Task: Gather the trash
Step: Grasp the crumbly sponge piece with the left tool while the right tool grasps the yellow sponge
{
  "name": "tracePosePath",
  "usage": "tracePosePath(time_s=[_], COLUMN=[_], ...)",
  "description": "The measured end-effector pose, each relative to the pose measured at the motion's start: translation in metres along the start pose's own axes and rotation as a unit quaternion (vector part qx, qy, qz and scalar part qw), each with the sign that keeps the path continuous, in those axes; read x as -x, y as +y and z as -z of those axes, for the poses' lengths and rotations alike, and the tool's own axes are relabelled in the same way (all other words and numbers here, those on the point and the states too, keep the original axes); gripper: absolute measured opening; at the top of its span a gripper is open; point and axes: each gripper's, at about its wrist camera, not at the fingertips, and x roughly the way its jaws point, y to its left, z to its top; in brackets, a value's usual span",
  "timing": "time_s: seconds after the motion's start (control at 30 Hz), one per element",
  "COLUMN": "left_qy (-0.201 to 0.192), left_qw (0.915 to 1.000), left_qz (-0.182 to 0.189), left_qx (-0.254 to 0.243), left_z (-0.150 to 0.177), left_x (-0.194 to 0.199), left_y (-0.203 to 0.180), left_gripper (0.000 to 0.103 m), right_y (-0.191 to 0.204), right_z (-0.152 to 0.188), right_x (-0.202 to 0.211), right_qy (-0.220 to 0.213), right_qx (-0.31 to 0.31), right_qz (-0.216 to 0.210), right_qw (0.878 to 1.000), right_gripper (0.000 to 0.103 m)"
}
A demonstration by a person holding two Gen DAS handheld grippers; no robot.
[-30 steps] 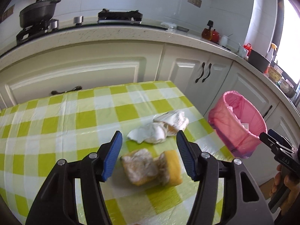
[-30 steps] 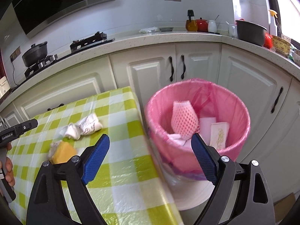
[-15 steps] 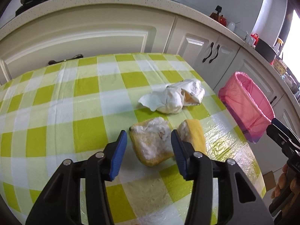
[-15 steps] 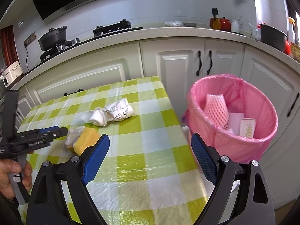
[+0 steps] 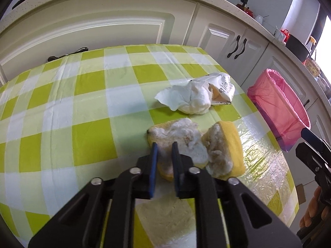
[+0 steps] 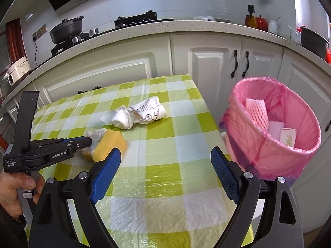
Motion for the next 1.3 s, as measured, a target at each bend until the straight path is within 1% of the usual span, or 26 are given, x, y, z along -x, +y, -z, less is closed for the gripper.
tracePosePath(time_s=[0.03, 0.23, 0.43, 0.5, 0.6, 0.63, 0.67, 0.73, 0.8, 0.9, 0.93, 0.97, 1.0, 1.03, 1.07, 1.2, 1.23, 1.3], left_qy=[-0.003, -0.01, -0.024, -0.026, -0.025, -0.025, -0.026, -0.027, -0.026, -0.017, -0.016, -0.013, -0.011, -0.01, -0.009, -0.006, -0.006, -0.01], left_qw=[1.0, 0.9998, 0.9988, 0.9984, 0.9984, 0.9983, 0.9982, 0.9981, 0.9981, 0.9984, 0.9986, 0.9988, 0.9989, 0.999, 0.999, 0.9992, 0.9992, 0.9993], left_qz=[0.003, 0.0, -0.011, -0.017, -0.013, -0.016, -0.014, -0.013, -0.014, -0.017, -0.017, -0.015, -0.014, -0.012, -0.012, -0.012, -0.01, -0.003], left_qx=[0.002, 0.016, 0.04, 0.046, 0.049, 0.051, 0.053, 0.053, 0.054, 0.051, 0.048, 0.046, 0.044, 0.042, 0.041, 0.039, 0.039, 0.035], left_z=[0.0, -0.001, -0.003, -0.003, -0.002, -0.001, -0.001, -0.001, 0.0, 0.001, 0.002, 0.003, 0.003, 0.003, 0.004, 0.003, 0.003, 0.003], left_x=[0.002, 0.007, 0.018, 0.02, 0.021, 0.021, 0.021, 0.021, 0.021, 0.017, 0.016, 0.014, 0.013, 0.012, 0.011, 0.01, 0.01, 0.013], left_y=[0.002, 0.017, 0.04, 0.045, 0.05, 0.051, 0.052, 0.053, 0.054, 0.052, 0.051, 0.049, 0.047, 0.045, 0.044, 0.042, 0.041, 0.039], left_gripper=[0.006, 0.005, 0.005, 0.006, 0.008, 0.018, 0.033, 0.041, 0.041, 0.039, 0.036, 0.029, 0.027, 0.025, 0.025, 0.021, 0.014, 0.012], right_y=[0.003, 0.026, 0.047, 0.054, 0.064, 0.066, 0.069, 0.075, 0.079, 0.083, 0.084, 0.084, 0.084, 0.083, 0.081, 0.073, 0.07, 0.066], right_z=[-0.001, -0.005, -0.007, -0.006, -0.004, -0.004, -0.004, -0.003, -0.003, -0.002, -0.002, -0.002, -0.001, 0.0, 0.001, 0.002, 0.003, 0.003], right_x=[-0.001, -0.011, -0.025, -0.033, -0.042, -0.046, -0.049, -0.055, -0.061, -0.069, -0.072, -0.074, -0.075, -0.076, -0.077, -0.075, -0.073, -0.07], right_qy=[0.001, 0.01, 0.023, 0.031, 0.041, 0.044, 0.048, 0.053, 0.058, 0.065, 0.068, 0.072, 0.074, 0.075, 0.076, 0.073, 0.071, 0.067], right_qx=[0.002, 0.016, 0.031, 0.037, 0.043, 0.044, 0.045, 0.049, 0.053, 0.056, 0.057, 0.058, 0.057, 0.056, 0.054, 0.046, 0.045, 0.041], right_qz=[-0.003, -0.018, -0.029, -0.028, -0.031, -0.032, -0.034, -0.035, -0.037, -0.037, -0.036, -0.034, -0.036, -0.038, -0.04, -0.042, -0.041, -0.041], right_qw=[1.0, 1.0, 0.999, 0.998, 0.998, 0.998, 0.997, 0.997, 0.996, 0.996, 0.995, 0.995, 0.995, 0.995, 0.995, 0.995, 0.996, 0.996], right_gripper=[0.083, 0.083, 0.083, 0.08, 0.073, 0.071, 0.07, 0.066, 0.062, 0.05, 0.045, 0.041, 0.039, 0.034, 0.031, 0.028, 0.027, 0.027])
